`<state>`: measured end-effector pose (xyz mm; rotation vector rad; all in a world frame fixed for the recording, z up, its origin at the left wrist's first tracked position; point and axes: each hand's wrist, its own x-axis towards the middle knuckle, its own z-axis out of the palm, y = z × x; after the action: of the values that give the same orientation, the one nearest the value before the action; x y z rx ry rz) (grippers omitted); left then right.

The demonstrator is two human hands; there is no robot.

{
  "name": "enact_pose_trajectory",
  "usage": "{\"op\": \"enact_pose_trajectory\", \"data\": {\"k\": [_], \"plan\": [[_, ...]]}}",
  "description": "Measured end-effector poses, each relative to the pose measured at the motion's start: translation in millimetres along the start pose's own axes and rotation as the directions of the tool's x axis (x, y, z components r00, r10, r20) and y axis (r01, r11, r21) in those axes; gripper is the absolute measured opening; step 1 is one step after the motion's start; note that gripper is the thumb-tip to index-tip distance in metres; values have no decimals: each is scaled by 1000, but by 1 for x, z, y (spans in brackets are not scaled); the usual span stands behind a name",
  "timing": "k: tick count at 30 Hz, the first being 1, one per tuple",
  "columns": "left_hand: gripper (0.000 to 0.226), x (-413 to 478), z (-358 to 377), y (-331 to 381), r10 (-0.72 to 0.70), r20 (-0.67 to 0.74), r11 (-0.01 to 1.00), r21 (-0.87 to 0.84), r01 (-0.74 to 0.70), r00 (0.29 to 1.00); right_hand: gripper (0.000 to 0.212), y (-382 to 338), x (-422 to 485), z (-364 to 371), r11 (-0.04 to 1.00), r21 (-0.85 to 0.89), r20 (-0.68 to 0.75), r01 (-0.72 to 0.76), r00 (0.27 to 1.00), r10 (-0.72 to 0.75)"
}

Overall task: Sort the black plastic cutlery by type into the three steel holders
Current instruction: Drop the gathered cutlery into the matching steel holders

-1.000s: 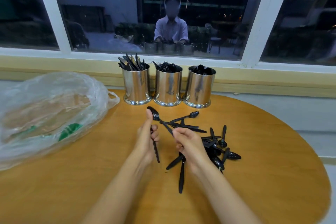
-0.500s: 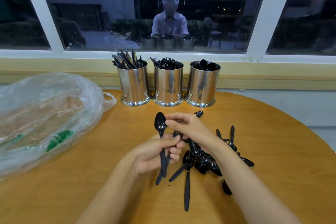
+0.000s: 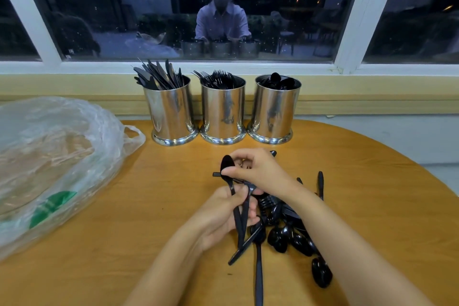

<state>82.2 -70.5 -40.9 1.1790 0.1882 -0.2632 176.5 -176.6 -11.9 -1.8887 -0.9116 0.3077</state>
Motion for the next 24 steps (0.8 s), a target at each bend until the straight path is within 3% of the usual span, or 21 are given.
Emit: {"op": "enact_pose_trajectory", "data": {"k": [4,7,10,13,15,17,20,24], "plan": [[29,5,-5,-1,51,-54,995,-79,-55,997,10,13,-4,-12,988,153,-58,-35,997,44],[29,4,-10,1,57,-25,997,59,-55,998,6,19,-3,-14,994,112,-205,1,979,22],[27,3,-13,2,77,-57,982,177,-66,995,10,17,2,-24,978,205,-191,-28,979,68],[25,3,-25,5,118,-163,993,48,-112,979,14,37,15,-41,981,125,-283,-152,942,182],[25,3,-34,6,115,-234,989,-66,-133,965,27,65,26,-53,935,-2,-431,-355,844,320],[26,4,-38,7,103,-271,976,-157,-149,957,43,88,33,-60,851,-74,-465,-520,773,431],[27,6,-41,7,97,-286,963,-214,-163,953,55,100,42,-59,812,-159,-420,-562,783,459],[26,6,-44,5,79,-304,963,-222,-151,949,31,105,56,-52,804,-152,-433,-575,770,469]]}}
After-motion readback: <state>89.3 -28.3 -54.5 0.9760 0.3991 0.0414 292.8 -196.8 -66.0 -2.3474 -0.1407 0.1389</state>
